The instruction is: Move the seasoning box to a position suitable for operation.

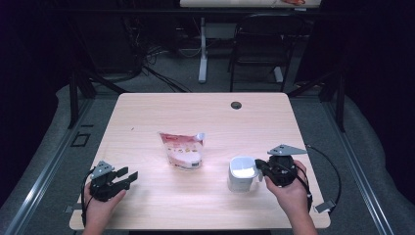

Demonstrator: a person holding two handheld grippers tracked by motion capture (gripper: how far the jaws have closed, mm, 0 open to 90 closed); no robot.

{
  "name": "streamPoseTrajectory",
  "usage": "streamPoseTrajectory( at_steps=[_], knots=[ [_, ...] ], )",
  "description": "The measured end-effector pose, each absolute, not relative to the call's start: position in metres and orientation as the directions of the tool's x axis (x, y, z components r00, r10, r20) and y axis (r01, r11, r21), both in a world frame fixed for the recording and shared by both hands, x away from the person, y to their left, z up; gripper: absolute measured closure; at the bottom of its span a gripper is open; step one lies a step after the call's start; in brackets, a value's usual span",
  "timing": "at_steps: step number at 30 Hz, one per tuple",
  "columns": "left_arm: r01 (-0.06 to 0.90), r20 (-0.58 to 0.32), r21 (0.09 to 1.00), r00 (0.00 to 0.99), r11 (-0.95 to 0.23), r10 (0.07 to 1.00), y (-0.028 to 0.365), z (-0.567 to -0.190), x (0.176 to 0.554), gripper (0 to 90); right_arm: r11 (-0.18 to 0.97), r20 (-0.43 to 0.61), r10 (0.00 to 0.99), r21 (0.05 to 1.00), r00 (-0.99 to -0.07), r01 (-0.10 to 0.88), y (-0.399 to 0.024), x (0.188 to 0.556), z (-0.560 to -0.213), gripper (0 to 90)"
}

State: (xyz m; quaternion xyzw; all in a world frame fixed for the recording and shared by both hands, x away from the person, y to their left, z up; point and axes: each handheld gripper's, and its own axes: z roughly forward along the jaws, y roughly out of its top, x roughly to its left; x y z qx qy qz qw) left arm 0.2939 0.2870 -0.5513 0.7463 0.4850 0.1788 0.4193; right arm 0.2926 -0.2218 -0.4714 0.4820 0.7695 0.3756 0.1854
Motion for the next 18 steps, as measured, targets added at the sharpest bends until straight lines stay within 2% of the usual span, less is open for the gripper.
streamPoseTrajectory(
  at_steps=[18],
  knots=[
    [0.574,-0.14,0.799,0.465,-0.177,0.874,0.2871,-0.5514,0.294,51.3,0.178,0.167,0.873,0.765,-0.458,0.619,-0.2315,0.2937,-0.4758,90.0]
  ],
)
